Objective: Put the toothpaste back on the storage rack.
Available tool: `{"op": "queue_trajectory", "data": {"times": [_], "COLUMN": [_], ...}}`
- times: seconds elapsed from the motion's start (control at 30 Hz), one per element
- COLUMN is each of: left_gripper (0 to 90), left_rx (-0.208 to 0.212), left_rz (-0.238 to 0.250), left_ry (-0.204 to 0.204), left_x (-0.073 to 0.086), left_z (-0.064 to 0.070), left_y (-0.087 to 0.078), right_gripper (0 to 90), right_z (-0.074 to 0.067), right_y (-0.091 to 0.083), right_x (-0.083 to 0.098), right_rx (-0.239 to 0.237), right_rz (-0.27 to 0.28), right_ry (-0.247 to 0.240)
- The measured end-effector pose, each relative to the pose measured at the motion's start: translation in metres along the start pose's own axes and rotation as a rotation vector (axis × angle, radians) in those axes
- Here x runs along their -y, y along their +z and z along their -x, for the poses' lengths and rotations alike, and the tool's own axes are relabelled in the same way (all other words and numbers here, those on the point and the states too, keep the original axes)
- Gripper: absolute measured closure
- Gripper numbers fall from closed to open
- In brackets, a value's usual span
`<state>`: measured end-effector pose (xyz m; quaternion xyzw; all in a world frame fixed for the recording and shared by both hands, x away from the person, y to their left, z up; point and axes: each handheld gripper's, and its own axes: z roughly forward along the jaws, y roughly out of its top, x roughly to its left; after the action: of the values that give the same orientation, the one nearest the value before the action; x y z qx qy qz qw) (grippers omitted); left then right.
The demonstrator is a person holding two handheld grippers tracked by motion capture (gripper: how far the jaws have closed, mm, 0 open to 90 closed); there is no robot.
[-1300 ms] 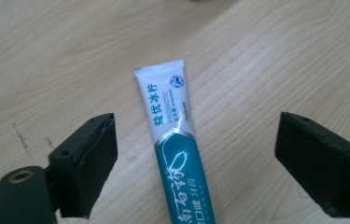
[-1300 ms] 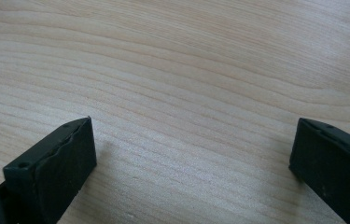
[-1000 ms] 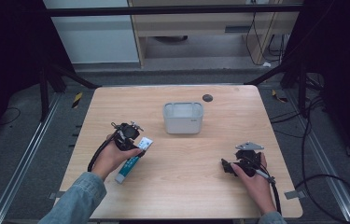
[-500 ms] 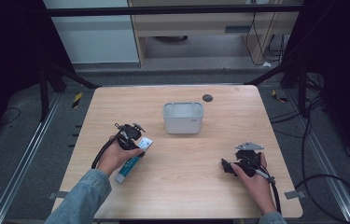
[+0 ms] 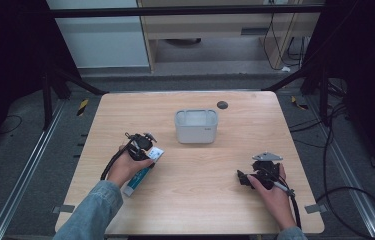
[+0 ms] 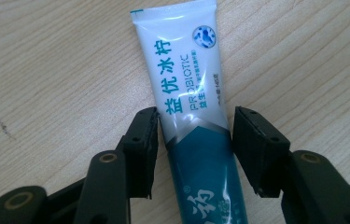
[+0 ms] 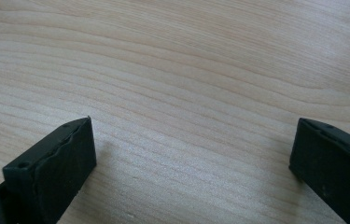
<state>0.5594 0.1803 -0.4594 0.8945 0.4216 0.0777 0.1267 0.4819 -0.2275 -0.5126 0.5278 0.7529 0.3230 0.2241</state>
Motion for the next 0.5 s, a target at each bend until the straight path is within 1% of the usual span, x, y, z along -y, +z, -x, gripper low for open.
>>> {"op": "queue_trajectory", "data": {"times": [0.07, 0.1, 0.3, 0.33, 0.4, 0.5], "left_gripper": [50.7, 50.8, 51.4, 51.8, 52.9, 54.8], "left_rx": [0.009, 0.007, 0.018, 0.017, 0.018, 0.018], "left_rz": [0.0, -0.001, -0.003, -0.007, -0.006, -0.004], "left_ry": [-0.014, -0.007, -0.015, -0.007, -0.012, -0.008], "left_x": [0.0003, 0.0004, 0.0008, 0.0007, 0.001, 0.0014], "left_z": [-0.0003, -0.0011, -0.0012, -0.0017, -0.0015, -0.0021], "left_y": [0.0005, 0.0006, 0.0024, 0.0025, 0.003, 0.0033], "right_gripper": [0.6, 0.6, 0.6, 0.6, 0.6, 0.6], "right_z": [0.0, 0.0, -0.0001, 0.0, -0.0001, 0.0], "right_y": [-0.0001, -0.0001, -0.0001, -0.0001, -0.0001, 0.0], "right_x": [0.0, 0.0, -0.0001, -0.0001, -0.0001, 0.0], "right_rx": [-0.001, -0.001, -0.001, -0.001, -0.001, 0.0], "right_rz": [0.0, 0.0, 0.0, 0.0, -0.001, 0.0], "right_ry": [0.0, 0.001, 0.001, 0.001, 0.001, 0.0]}}
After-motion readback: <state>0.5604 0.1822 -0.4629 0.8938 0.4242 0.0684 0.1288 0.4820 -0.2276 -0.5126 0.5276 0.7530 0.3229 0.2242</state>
